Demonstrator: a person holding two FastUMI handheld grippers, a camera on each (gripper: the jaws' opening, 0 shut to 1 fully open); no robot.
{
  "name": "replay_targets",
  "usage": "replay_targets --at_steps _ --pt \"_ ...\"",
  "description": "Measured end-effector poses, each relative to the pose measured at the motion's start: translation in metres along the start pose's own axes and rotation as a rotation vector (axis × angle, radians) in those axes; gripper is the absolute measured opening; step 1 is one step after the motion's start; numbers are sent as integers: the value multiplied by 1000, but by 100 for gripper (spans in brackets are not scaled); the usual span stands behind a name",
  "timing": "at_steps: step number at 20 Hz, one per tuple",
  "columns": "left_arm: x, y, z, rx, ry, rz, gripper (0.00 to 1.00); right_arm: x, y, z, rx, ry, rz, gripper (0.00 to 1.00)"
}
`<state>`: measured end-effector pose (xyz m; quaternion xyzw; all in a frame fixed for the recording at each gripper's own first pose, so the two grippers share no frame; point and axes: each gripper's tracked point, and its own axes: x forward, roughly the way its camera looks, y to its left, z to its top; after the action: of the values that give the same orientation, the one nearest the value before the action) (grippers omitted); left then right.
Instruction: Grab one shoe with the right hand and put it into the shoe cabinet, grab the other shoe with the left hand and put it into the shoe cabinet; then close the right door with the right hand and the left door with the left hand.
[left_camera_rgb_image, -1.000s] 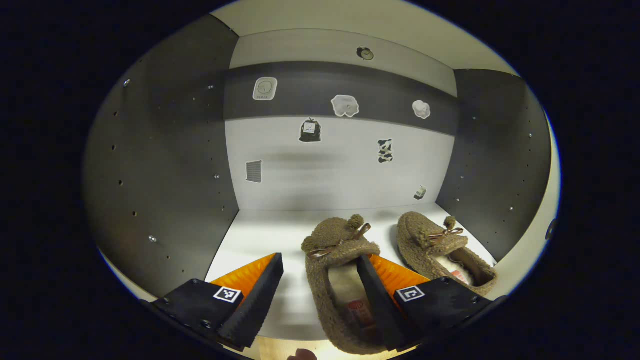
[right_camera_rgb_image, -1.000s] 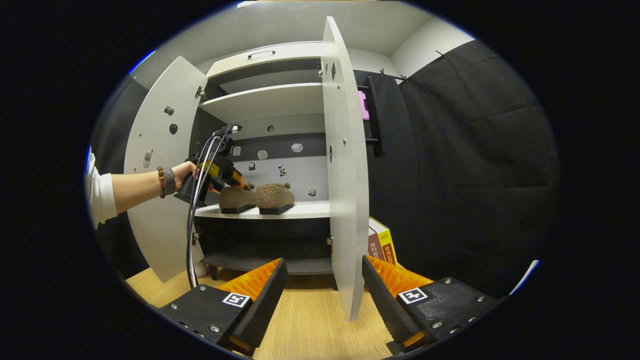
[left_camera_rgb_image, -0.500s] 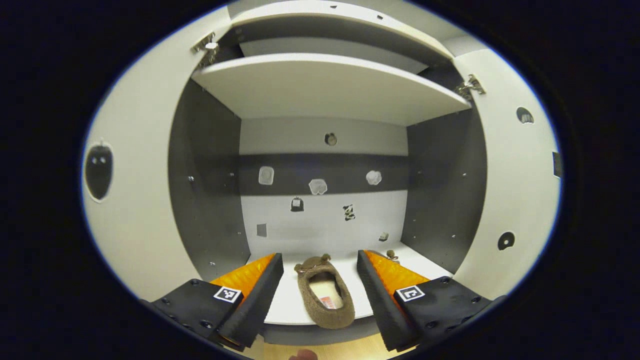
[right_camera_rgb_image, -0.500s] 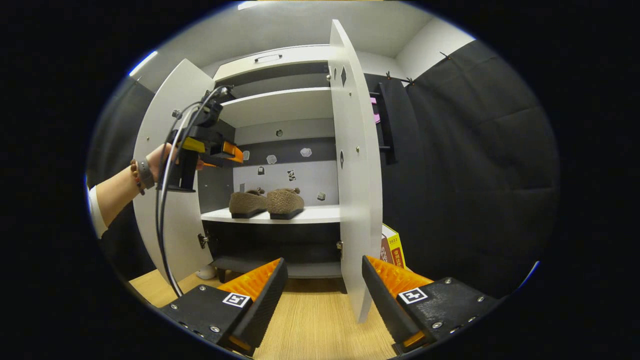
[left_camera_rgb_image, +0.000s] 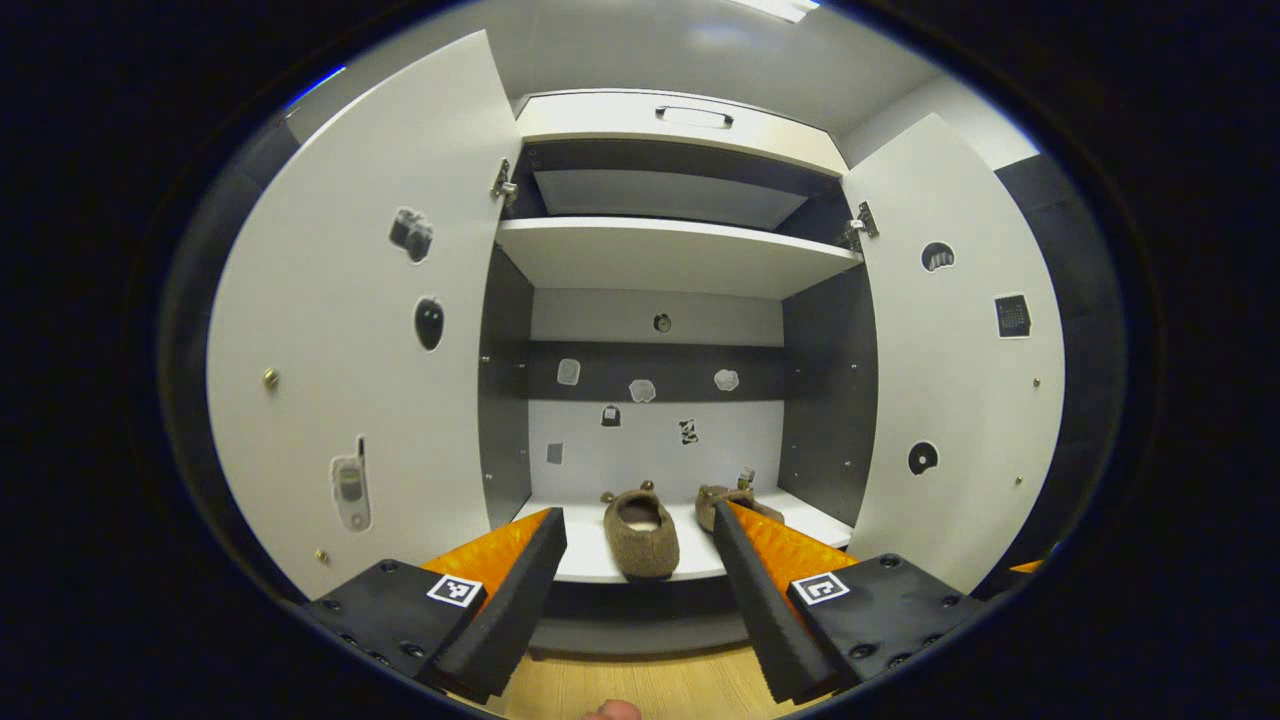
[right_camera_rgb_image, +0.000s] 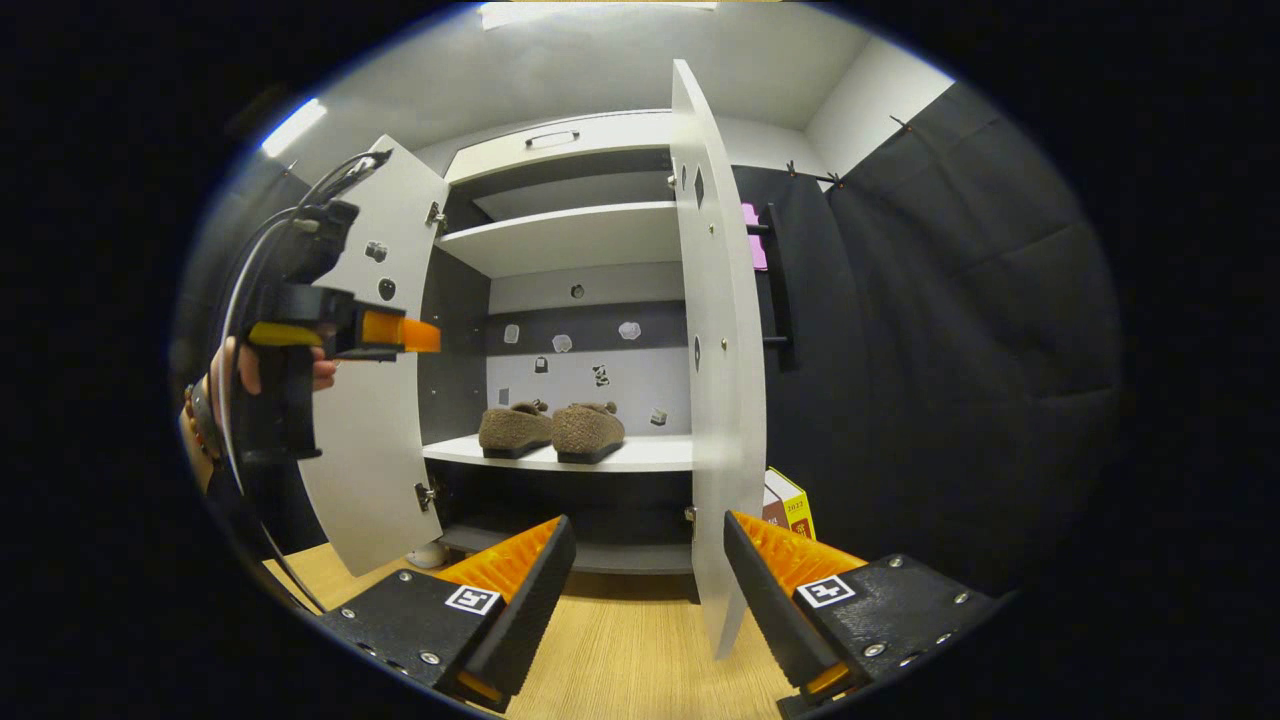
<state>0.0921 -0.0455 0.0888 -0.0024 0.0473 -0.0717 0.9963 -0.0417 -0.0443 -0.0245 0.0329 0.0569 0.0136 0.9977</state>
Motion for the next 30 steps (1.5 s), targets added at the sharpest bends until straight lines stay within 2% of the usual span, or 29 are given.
replay_targets --at_steps 5,9,10,12,13,15,19,21,22,23,26,27,30 --pt "-65 28 -59 -34 4 132 97 -4 5 -7 9 26 33 92" --pt "-104 48 -101 -88 23 198 94 -7 9 -6 -1 15 33 92" --pt "-109 52 -108 -89 30 210 97 -7 10 -7 -1 18 34 92" --pt "-121 57 -118 -94 39 219 94 -7 12 -6 1 24 36 92" --pt "-126 58 -120 -93 34 221 99 -7 12 -4 1 22 36 92" --pt "-132 61 -124 -78 29 230 97 -8 10 4 -1 11 33 92" --pt "-136 64 -125 -52 17 245 99 -9 1 43 0 -45 47 92" --pt "-135 63 -127 -50 17 238 97 -11 -15 72 -16 -89 41 92" --pt "-135 63 -126 -40 15 237 99 -11 -27 88 -27 -108 27 92" --pt "-135 63 -125 -31 11 235 97 -9 -40 104 -31 -124 10 92" --pt "-136 62 -124 -6 5 228 99 1 -89 147 -26 -160 -64 92" --pt "-135 61 -126 -3 7 227 94 8 -105 155 -30 -165 -92 92" --pt "-135 59 -128 1 11 217 97 34 -148 164 -42 -146 -163 92"
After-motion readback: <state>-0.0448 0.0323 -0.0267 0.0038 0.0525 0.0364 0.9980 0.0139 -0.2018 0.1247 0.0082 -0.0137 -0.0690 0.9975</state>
